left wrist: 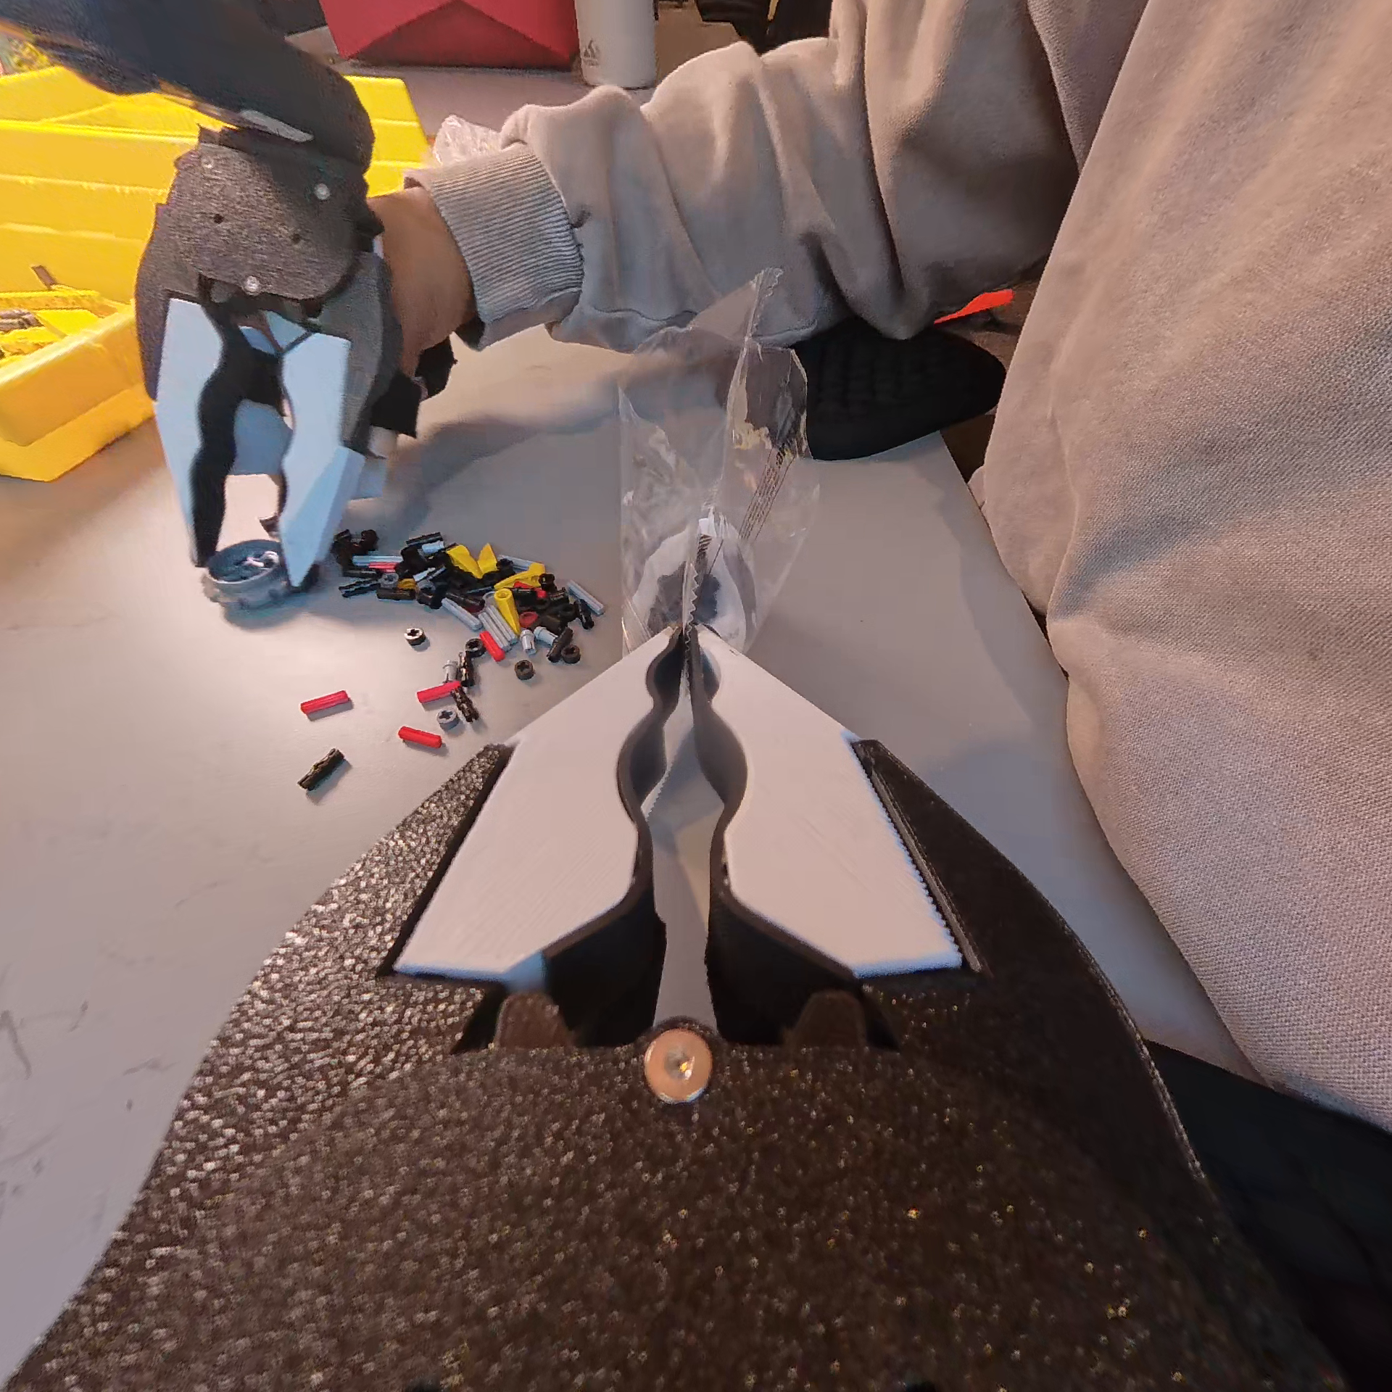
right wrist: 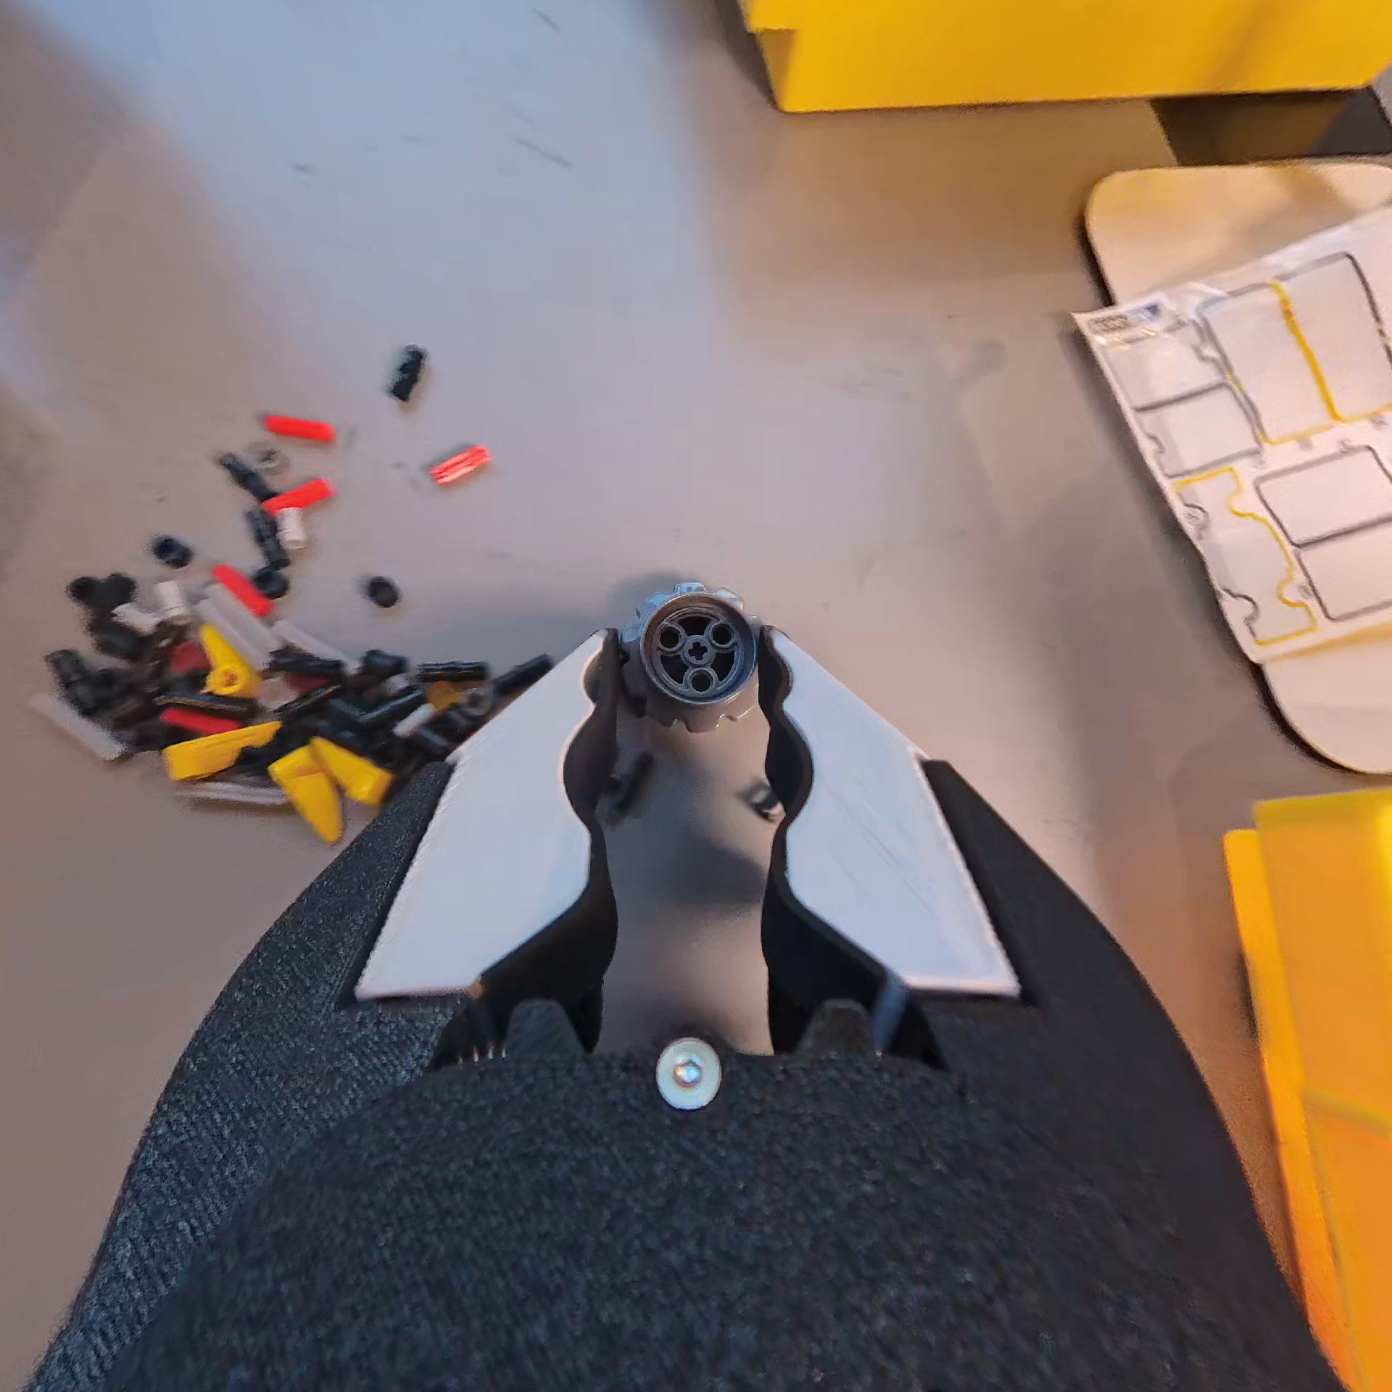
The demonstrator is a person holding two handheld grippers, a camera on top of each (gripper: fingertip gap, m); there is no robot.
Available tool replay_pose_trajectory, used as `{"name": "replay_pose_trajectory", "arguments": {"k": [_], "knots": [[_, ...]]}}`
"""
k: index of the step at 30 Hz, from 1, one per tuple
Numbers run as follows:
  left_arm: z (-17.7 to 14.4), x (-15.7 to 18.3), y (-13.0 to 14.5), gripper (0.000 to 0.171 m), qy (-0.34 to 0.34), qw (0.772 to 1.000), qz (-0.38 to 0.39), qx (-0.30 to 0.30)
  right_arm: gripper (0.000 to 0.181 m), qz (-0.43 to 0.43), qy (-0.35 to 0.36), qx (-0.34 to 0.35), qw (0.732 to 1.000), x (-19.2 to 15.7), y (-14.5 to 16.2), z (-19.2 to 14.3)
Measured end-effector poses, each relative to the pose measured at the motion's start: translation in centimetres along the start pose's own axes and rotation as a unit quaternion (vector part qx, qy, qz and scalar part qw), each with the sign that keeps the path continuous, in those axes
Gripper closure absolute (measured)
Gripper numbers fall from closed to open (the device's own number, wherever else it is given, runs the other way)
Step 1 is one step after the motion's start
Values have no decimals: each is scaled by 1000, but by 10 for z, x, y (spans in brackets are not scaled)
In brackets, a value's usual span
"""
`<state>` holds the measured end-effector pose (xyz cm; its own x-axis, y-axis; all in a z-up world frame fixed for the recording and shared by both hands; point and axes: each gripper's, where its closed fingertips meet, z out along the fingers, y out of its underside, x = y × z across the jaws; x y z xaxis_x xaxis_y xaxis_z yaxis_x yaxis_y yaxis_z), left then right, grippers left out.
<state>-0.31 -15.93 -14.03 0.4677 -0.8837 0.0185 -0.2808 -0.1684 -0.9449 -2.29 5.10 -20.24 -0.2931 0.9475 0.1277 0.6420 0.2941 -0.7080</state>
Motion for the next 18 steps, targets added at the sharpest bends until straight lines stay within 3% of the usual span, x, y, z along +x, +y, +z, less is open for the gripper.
{"name": "replay_pose_trajectory", "arguments": {"k": [3,5,8,10,12,18], "knots": [[1,1,0,171,4,1000,-1,-1,145,-43,-47,1,998,-40,-3,-5],[1,1,0,171,4,1000,1,-2,145,-43,-41,17,998,-44,-9,-11],[1,2,1,171,5,1000,3,-3,145,31,53,42,997,8,-10,-30],[2,3,1,171,6,1000,3,-4,145,83,104,14,991,43,12,-37],[2,3,1,171,7,1000,4,-5,145,98,112,-21,989,53,34,-34],[2,4,1,171,8,1000,1,-4,145,49,42,5,998,-9,20,-22]]}}
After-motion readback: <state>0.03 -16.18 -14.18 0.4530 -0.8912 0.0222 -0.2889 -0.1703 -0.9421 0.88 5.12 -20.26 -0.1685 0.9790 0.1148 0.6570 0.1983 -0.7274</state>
